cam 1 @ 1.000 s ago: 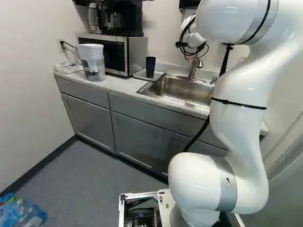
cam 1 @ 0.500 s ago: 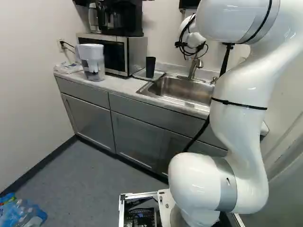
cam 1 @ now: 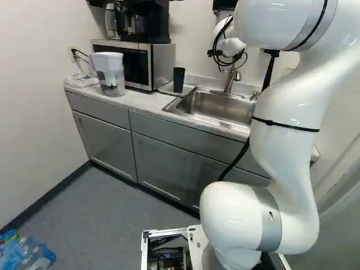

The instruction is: Rinse the cup and place it in the tray

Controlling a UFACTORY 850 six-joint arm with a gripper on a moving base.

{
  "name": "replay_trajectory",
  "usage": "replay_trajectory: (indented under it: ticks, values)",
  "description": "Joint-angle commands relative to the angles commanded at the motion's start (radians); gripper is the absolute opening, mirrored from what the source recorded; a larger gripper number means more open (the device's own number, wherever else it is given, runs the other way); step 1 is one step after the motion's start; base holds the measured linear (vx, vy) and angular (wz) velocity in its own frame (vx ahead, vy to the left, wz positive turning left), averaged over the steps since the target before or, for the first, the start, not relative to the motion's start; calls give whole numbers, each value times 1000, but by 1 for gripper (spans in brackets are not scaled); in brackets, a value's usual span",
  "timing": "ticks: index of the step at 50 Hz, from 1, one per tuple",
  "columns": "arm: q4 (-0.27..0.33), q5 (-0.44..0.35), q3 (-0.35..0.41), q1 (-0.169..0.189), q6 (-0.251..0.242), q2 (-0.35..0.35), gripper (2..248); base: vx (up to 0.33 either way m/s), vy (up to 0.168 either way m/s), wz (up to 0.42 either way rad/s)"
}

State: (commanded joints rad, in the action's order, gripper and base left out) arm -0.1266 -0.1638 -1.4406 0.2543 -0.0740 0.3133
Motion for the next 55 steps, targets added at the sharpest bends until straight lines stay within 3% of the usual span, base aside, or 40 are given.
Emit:
replay_trajectory:
  ticks: [34, 55]
  values:
    - [0, 40, 12, 1, 0, -11, 247, 0, 0, 0]
    - [0, -33, 11, 1, 0, -11, 247, 0, 0, 0]
